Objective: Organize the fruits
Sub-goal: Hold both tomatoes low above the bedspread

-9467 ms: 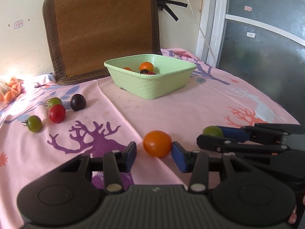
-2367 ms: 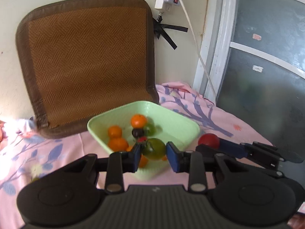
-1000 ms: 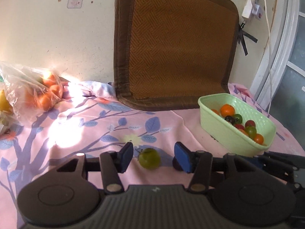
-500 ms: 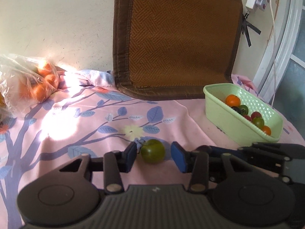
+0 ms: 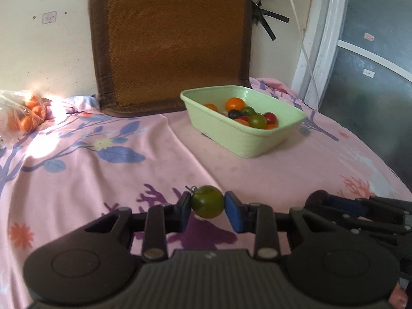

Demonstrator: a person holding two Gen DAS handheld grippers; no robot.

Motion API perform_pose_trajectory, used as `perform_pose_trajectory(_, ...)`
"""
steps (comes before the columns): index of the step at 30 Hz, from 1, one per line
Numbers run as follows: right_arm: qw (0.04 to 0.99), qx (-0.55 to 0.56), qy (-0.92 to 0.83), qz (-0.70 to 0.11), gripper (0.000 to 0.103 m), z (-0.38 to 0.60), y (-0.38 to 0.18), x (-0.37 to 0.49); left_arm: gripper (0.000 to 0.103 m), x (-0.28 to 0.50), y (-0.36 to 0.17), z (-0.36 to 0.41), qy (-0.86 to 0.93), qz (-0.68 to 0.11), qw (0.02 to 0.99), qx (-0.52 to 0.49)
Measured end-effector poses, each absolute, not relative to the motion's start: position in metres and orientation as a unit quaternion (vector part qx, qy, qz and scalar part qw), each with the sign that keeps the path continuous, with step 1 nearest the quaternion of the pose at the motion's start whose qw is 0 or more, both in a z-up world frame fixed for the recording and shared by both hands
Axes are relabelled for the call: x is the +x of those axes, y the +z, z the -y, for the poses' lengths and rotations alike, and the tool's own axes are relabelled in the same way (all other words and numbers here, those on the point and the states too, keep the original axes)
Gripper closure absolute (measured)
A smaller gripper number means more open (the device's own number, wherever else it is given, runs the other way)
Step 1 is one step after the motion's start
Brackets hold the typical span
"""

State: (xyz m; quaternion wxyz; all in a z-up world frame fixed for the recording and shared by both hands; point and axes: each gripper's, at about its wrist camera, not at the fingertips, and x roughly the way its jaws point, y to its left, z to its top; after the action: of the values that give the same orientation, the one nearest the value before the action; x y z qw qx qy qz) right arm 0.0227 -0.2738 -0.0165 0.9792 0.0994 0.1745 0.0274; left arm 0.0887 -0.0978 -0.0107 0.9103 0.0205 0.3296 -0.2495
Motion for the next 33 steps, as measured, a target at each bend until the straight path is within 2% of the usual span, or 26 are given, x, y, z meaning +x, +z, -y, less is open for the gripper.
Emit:
perform_pose_trajectory(6,0.979,0.106,0.001,-0.173,0.071,0.288,-0.032,-0.002,0.074,0.061,-0.016,0.127,-0.245,-0.323,0.913,0.049)
perform_pose_trajectory(17,0.981,0.098,0.004,-0.170,0.070,0.286,-0.035,-0.003,0.072,0.056,-0.026,0.127,-0.227,-0.315,0.920,0.055)
perform_pose_trajectory(26,0.980,0.105,0.005,-0.167,0.070,0.287,-0.036,-0.004,0.061,0.055,-0.026,0.125,-0.232,-0.314,0.919,0.050)
perform_pose_trajectory(33,0.981,0.106,0.001,-0.161,0.070,0.288,-0.036,-0.006,0.060,0.054,-0.026,0.124,-0.234,-0.313,0.919,0.051)
